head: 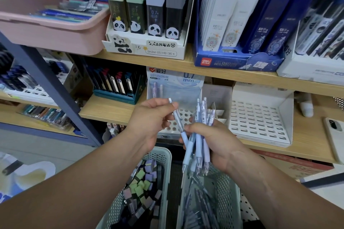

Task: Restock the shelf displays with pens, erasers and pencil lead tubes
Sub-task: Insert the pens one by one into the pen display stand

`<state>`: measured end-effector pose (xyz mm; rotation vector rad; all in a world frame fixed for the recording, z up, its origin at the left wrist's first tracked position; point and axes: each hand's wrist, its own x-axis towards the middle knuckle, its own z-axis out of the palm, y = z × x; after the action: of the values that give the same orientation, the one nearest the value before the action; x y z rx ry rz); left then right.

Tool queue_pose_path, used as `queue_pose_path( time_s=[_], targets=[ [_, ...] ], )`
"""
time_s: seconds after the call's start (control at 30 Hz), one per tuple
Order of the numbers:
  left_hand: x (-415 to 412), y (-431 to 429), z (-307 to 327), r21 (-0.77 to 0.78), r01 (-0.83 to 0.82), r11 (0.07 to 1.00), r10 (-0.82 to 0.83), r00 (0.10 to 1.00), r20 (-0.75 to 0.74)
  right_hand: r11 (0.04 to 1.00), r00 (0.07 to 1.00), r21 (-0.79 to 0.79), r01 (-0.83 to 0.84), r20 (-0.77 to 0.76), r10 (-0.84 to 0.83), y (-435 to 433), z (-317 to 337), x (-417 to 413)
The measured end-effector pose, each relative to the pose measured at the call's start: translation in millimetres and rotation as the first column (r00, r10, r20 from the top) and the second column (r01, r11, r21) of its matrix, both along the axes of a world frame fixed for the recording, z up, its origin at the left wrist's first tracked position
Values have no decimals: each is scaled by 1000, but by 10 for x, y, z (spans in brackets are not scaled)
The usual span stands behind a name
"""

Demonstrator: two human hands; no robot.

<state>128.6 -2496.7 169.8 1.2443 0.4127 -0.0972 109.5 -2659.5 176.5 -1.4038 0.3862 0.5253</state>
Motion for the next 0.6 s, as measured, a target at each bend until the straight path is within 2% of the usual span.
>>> queue_pose_path(
  time_s=[0.1,0.23,0.33,0.5,0.6],
  targets=[
    [-7,-11,-13,34,-6,999,6,1000,4,999,1000,-50,-1,24,2,22,21,-8],
    [-35,-55,-14,208,-12,978,1,999,53,994,998,-107,-14,64,21,52,20,-33],
    [-39,-65,7,228,-50,972,32,996,82,993,997,-119,7,83,3,47,-23,-30],
    [7,-5,57,187,-98,977,78,991,112,985,985,-44,167,61,-164,-22,-99,41],
    [54,123,101,230,-149,962,102,974,204,974,973,31,226,36,-227,-86,-110,87]
  ],
)
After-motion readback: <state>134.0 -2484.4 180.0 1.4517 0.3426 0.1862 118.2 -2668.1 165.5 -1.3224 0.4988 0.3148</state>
